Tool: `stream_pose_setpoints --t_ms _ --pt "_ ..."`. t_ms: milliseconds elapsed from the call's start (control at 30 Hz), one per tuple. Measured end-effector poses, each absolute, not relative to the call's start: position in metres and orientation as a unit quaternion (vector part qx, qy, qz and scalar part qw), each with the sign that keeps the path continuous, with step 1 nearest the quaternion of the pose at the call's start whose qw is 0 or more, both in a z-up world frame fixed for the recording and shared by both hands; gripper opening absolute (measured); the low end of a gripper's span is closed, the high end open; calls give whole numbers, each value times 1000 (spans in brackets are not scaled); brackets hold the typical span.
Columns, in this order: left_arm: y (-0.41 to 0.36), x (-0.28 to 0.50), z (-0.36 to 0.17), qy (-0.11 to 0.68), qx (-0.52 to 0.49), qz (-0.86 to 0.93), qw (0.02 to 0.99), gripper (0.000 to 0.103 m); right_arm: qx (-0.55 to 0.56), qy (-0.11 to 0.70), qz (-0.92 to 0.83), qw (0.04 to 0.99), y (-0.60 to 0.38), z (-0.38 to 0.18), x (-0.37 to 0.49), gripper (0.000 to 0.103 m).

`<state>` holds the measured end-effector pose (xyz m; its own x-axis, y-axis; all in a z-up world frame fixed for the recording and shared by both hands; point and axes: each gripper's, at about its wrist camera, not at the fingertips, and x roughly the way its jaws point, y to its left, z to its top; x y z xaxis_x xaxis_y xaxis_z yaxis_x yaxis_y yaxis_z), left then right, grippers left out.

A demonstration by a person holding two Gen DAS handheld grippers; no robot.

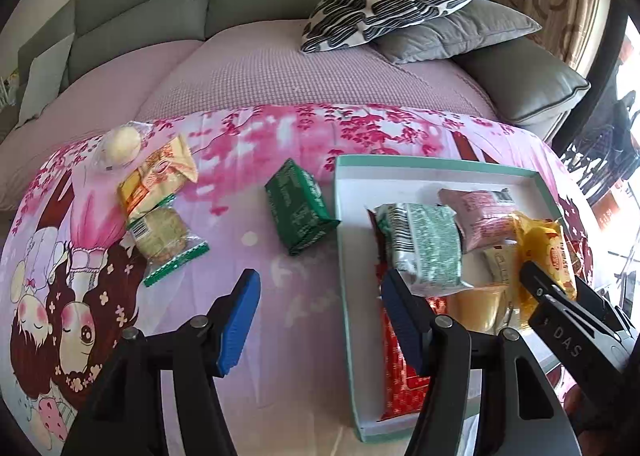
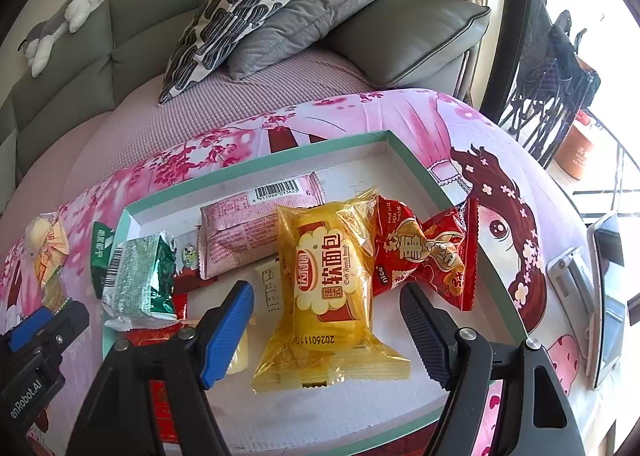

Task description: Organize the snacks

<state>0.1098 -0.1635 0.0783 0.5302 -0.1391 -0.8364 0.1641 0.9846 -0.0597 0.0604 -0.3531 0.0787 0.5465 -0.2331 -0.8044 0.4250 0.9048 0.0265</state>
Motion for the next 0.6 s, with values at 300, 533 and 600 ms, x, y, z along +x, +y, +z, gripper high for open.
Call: stream_pose_setpoints --t_ms 300,533,600 --pt "-139 112 67 480 -1 -57 875 82 103 437 -177 876 -343 79 63 88" --pt "-139 112 63 468 15 -50 882 88 84 437 -179 877 -337 79 65 103" --pt "-138 113 61 470 10 -52 881 89 82 439 -179 877 -336 78 65 103"
